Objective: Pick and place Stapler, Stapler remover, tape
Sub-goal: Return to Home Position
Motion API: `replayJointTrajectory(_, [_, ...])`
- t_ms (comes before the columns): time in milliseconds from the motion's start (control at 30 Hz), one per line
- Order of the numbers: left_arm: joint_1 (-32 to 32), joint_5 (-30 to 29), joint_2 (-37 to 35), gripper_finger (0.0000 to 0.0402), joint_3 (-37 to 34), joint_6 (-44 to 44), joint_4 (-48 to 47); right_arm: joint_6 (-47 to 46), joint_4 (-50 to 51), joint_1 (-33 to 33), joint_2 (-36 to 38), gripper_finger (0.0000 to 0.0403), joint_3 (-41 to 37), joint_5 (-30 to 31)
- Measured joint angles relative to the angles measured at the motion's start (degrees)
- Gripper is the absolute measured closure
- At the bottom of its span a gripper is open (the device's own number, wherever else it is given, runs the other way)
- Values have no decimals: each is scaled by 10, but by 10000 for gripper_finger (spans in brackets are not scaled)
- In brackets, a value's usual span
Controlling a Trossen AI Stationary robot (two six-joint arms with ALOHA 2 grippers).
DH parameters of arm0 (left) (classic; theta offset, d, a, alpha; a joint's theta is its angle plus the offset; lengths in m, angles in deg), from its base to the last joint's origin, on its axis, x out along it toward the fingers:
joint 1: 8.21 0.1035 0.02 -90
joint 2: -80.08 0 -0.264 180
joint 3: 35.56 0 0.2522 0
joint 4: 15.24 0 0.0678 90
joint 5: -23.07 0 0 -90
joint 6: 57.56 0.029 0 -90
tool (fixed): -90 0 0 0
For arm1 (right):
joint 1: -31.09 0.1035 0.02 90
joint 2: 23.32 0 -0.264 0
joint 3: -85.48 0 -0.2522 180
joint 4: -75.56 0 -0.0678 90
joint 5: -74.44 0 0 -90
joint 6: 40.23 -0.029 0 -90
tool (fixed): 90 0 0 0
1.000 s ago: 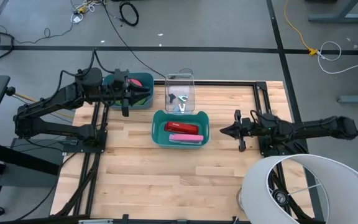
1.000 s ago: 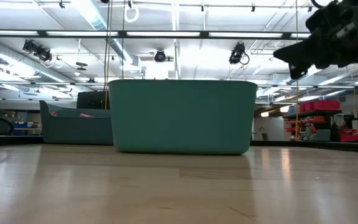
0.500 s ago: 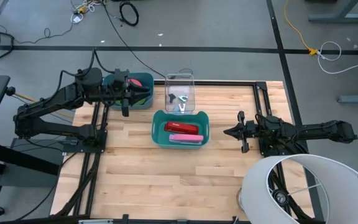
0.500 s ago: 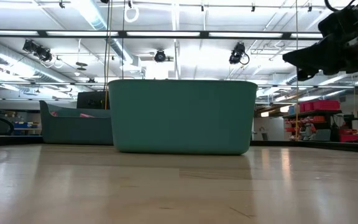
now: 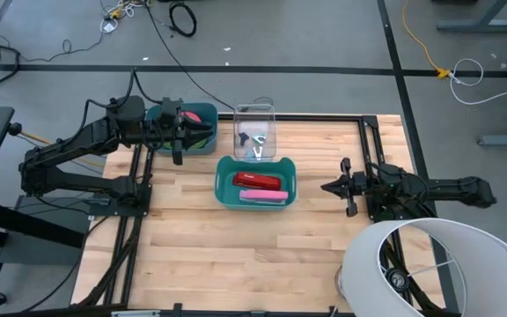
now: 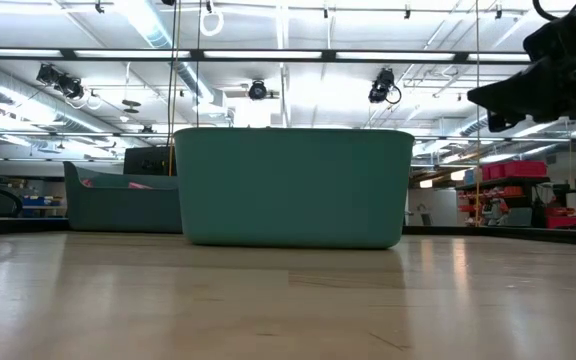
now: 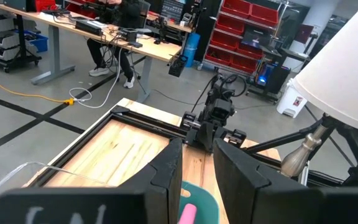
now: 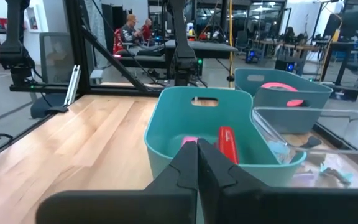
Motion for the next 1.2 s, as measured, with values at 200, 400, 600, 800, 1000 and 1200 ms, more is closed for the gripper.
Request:
replayJointTrajectory(200, [0, 0, 0, 307, 0, 0, 0, -10, 42, 0, 37, 401, 0, 0])
replayJointTrajectory(400, [0, 0, 0, 307, 0, 0, 0, -10, 68, 0, 70, 401, 0, 3])
replayJointTrajectory(600, [0, 0, 0, 307, 0, 0, 0, -10, 70, 0, 95, 401, 0, 20])
replayJointTrajectory(800, [0, 0, 0, 307, 0, 0, 0, -10, 70, 0, 105, 401, 1, 20])
replayJointTrajectory(1000, [0, 0, 0, 307, 0, 0, 0, -11, 71, 16, 105, 401, 1, 25])
replayJointTrajectory(1200, [0, 0, 0, 307, 0, 0, 0, -11, 77, 33, 105, 401, 1, 54])
